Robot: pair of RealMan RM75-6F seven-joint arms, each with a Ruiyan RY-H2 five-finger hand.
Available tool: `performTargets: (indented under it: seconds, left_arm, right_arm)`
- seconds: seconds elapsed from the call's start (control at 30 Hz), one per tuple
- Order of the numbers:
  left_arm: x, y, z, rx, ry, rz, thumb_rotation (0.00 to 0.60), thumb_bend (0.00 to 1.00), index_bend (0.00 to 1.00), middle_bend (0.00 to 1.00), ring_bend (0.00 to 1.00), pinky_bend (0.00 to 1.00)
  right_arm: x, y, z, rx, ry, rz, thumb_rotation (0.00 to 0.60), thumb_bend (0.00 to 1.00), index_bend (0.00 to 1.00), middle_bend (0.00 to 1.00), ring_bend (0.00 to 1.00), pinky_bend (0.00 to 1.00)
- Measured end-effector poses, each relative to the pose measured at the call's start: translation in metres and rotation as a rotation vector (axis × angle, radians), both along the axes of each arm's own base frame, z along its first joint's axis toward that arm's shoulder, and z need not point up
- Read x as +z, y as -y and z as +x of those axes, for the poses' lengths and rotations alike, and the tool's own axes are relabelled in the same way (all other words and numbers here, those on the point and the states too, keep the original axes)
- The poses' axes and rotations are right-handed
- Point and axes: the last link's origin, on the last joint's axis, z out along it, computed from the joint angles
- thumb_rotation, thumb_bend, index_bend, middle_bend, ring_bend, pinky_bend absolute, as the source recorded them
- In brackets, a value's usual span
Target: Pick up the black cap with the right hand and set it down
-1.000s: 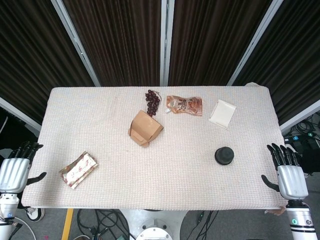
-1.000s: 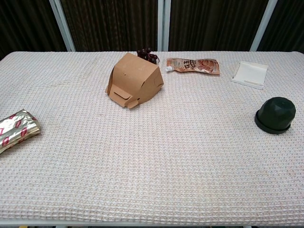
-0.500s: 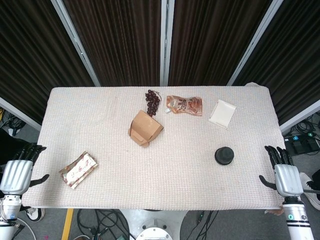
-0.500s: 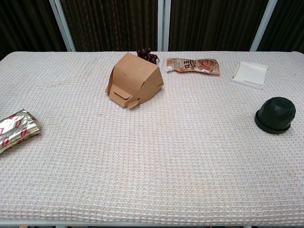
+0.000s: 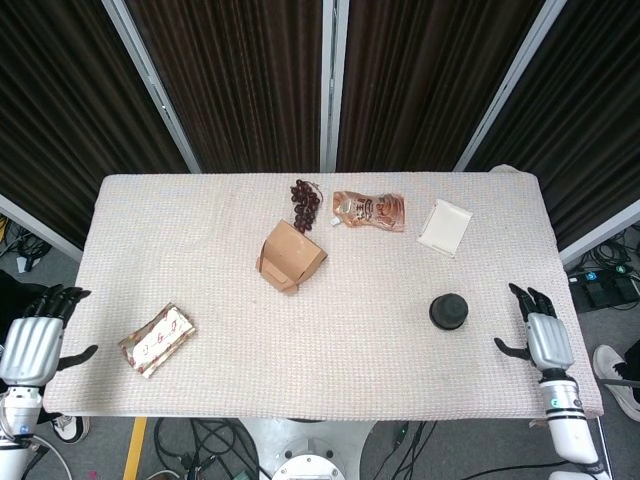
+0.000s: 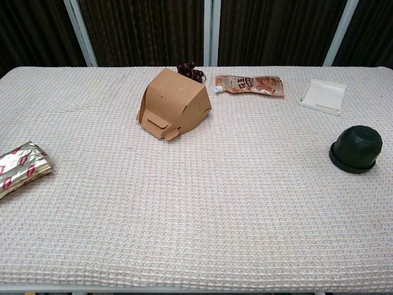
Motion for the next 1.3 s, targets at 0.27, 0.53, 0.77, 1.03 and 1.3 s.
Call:
performTargets:
  seconds: [0.27,0.53,0.77,1.03,1.3]
  left_arm:
    - [0.0,-0.001,0.001,0.002,-0.003,-0.006,0.6,0.04,0.21,0.19,0.12,0.28]
    - [0.0,-0.001,0.002,0.002,-0.004,-0.011,0.6,0.04,0.21,0.19,0.12,0.28]
    - [0.001,-0.001,0.003,-0.005,0.0,-0.005,0.6,0.04,0.21,0.19,0.12,0.28]
    - [0.002,0.0,0.004,-0.02,0.009,-0.001,0.6,0.04,0.21,0.19,0.12,0.28]
    - [0.004,0.001,0.0,-0.01,0.006,0.007,0.6,0.04,0.21,0.19,0.12,0.28]
  right_arm:
    - [-0.022,0.021,0.018,0.017,0.102,0.059,0.6,0.05,0.04,0.13,0.0,0.0]
    - [-0.031,0.026,0.025,0.017,0.128,0.104,0.6,0.04,0.02,0.13,0.0,0.0]
    - [-0.039,0.028,0.03,0.012,0.141,0.137,0.6,0.04,0.01,0.13,0.0,0.0]
    - [-0.047,0.034,0.033,0.009,0.148,0.146,0.6,0.04,0.0,0.16,0.0,0.0]
    - [-0.055,0.042,0.036,0.01,0.157,0.159,0.6,0.04,0.0,0.17,0.0,0.0]
